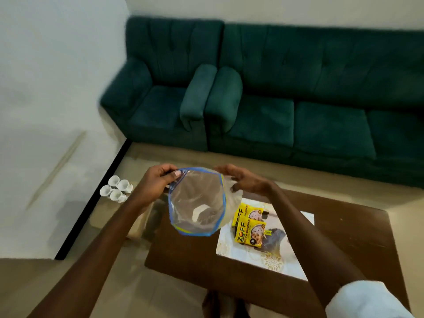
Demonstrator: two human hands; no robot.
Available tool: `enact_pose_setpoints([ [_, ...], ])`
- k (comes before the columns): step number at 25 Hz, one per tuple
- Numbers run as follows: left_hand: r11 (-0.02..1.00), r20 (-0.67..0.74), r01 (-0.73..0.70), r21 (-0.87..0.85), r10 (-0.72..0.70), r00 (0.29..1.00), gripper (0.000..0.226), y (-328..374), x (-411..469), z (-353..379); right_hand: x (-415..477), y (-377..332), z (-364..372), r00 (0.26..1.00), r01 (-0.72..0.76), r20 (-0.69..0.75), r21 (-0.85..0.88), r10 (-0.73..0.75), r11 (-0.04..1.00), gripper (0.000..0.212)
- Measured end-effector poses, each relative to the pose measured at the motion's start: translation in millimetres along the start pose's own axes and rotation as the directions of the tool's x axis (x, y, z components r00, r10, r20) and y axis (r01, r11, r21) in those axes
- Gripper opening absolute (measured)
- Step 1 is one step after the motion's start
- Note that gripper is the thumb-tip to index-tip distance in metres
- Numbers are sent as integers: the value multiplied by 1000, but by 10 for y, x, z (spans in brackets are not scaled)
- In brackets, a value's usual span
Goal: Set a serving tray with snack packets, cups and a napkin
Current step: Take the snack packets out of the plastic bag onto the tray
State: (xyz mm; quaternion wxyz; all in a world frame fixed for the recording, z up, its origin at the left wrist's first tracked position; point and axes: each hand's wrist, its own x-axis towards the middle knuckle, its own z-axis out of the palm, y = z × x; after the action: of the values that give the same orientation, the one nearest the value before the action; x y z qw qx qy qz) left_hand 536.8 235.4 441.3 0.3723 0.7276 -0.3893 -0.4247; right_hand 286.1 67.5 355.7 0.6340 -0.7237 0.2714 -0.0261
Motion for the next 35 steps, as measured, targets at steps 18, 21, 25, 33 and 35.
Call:
enact_pose_setpoints([
  [18,695,247,11,-719,240,939,80,1264,-119,-576,-1394,-1223,289,685,505,-690,221,-232,835,20],
  [21,733,375,30,-679,312,873,97,672,-331,16,-1676,-1089,333,585,541,-806,304,-91,784,23],
  [25,845,331,-183,-502,383,862,73,652,-663,723,-1959,-898,288,539,502,-841,358,39,787,27],
  [33,832,-134,-203,-517,155,979,40,1254,-978,1588,-2522,-876,57,557,398,-830,265,-1,878,57],
  [35,828,-256,-246,-504,129,958,38,1309,-984,1772,-2650,-814,-29,503,406,-864,242,5,881,48],
])
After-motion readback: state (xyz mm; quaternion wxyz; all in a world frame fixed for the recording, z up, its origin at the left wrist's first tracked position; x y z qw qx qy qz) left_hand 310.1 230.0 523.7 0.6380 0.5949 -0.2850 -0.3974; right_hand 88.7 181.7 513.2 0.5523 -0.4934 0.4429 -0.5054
